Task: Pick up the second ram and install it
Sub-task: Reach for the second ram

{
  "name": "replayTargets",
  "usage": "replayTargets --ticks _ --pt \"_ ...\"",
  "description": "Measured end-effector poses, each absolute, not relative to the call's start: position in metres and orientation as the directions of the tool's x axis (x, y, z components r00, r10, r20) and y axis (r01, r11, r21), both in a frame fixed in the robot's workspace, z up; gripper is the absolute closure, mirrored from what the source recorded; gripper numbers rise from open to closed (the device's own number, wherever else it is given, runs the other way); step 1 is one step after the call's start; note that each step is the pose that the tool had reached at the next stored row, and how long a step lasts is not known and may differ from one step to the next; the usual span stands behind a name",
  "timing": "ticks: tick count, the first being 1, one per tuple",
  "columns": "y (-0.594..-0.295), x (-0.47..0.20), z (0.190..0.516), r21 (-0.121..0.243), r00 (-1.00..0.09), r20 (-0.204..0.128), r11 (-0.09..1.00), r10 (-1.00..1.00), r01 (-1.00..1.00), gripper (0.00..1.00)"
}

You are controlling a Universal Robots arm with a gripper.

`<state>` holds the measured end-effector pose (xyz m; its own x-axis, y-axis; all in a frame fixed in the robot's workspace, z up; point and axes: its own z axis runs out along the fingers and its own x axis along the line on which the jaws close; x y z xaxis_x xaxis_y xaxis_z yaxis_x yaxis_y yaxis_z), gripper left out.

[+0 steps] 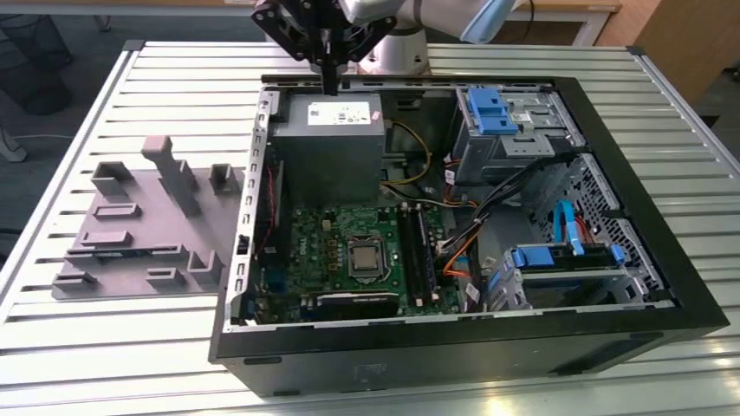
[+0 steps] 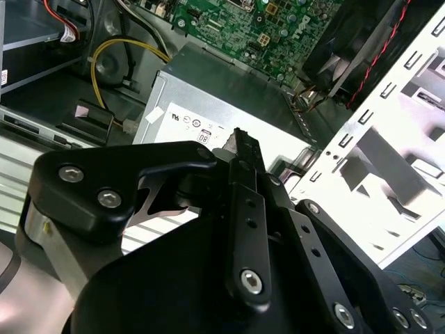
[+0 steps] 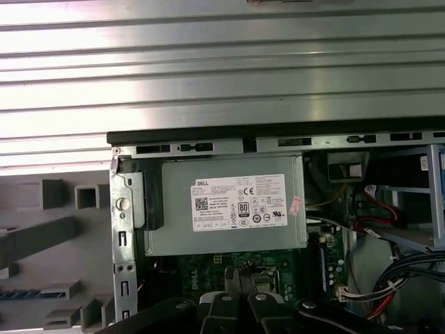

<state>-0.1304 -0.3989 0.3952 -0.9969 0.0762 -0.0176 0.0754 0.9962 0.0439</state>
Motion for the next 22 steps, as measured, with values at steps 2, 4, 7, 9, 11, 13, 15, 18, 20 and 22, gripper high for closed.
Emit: replayTargets --ticks 2,4,7,9,11,13,15,18,20,22 --pt "-0.3989 -0.1313 0.3952 0.044 -0.997 -0.017 0.996 0.076 0.075 0.89" --pt "-0.3989 -0.1321 0.3952 0.044 -0.997 -0.017 0.996 0.076 0.075 0.89" --pt "-0.3989 -0.1331 0.3952 0.044 -0.997 -0.017 0.996 0.076 0.075 0.89" --pt "-0.3989 -0.1335 0.3952 0.044 -0.997 -0.017 0.996 0.076 0.075 0.89" --pt "-0.3989 -0.1341 0.3952 0.044 -0.997 -0.017 0.996 0.076 0.075 0.89" --pt "-0.3989 -0.1346 0.3952 0.044 -0.997 -0.017 0.996 0.076 0.075 0.89" --pt "-0.3989 -0.1352 0.3952 0.044 -0.997 -0.017 0.996 0.076 0.075 0.89" --pt "-0.3989 -0.1359 0.3952 0.044 -0.997 -0.017 0.996 0.076 0.075 0.89" --pt "-0.3989 -0.1365 0.3952 0.044 -0.997 -0.017 0.996 0.076 0.075 0.89" --pt "-0.3989 -0.1370 0.3952 0.044 -0.997 -0.017 0.996 0.076 0.075 0.89"
